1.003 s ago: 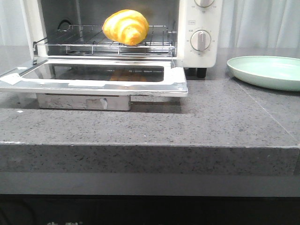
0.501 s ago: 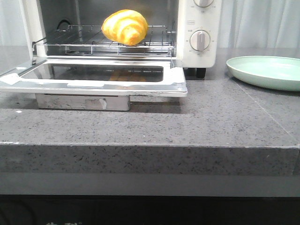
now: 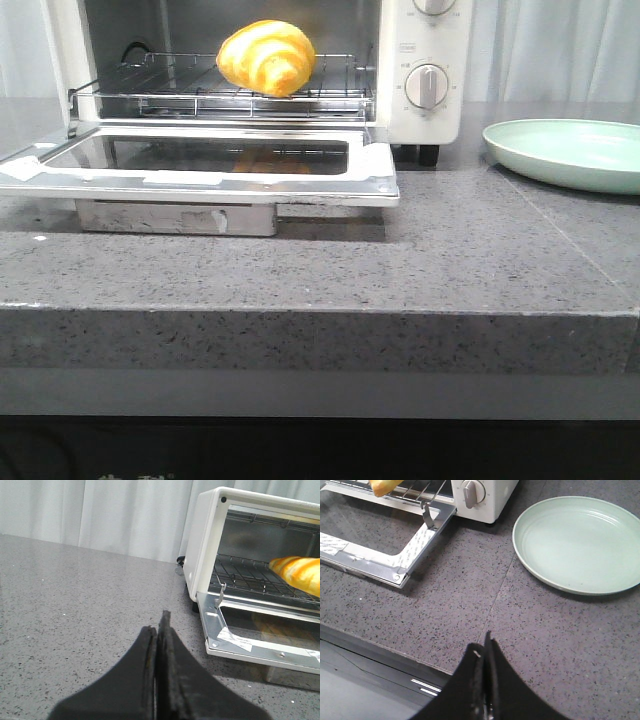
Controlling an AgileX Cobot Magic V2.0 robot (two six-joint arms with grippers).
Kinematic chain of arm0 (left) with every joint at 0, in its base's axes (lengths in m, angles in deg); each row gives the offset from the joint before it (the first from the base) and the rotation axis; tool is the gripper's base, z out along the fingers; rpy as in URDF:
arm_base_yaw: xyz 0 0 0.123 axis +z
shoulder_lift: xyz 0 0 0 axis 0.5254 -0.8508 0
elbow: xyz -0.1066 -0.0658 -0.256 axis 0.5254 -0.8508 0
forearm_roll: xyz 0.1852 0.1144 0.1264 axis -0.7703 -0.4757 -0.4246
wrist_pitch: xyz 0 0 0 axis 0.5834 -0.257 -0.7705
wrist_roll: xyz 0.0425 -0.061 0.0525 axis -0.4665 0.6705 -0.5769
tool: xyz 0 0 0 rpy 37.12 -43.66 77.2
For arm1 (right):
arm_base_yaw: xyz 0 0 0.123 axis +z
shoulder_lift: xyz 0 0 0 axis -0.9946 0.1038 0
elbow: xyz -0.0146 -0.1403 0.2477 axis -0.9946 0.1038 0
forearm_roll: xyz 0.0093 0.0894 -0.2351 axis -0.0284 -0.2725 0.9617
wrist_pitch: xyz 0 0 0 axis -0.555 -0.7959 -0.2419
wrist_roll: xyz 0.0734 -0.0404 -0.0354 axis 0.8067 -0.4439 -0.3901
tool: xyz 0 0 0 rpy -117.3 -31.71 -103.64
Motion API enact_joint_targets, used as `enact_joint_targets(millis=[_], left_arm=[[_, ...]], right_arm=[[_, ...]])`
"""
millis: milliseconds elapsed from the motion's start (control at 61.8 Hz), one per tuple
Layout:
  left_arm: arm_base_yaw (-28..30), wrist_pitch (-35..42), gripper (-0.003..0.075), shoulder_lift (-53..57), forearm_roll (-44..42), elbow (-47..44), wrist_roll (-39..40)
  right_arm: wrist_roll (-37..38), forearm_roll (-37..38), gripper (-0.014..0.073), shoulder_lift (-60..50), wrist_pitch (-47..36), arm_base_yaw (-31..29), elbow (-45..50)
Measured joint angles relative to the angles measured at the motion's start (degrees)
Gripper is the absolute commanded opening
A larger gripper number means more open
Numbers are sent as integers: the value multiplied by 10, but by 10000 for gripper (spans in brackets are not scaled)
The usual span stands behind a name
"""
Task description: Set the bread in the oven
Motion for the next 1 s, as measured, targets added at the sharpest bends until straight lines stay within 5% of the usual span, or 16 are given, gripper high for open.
enact_joint_targets(millis=[1003], left_arm=[[0,2,-18,0,-45,0,0]], right_arm=[[0,0,-67,0,0,0,0]])
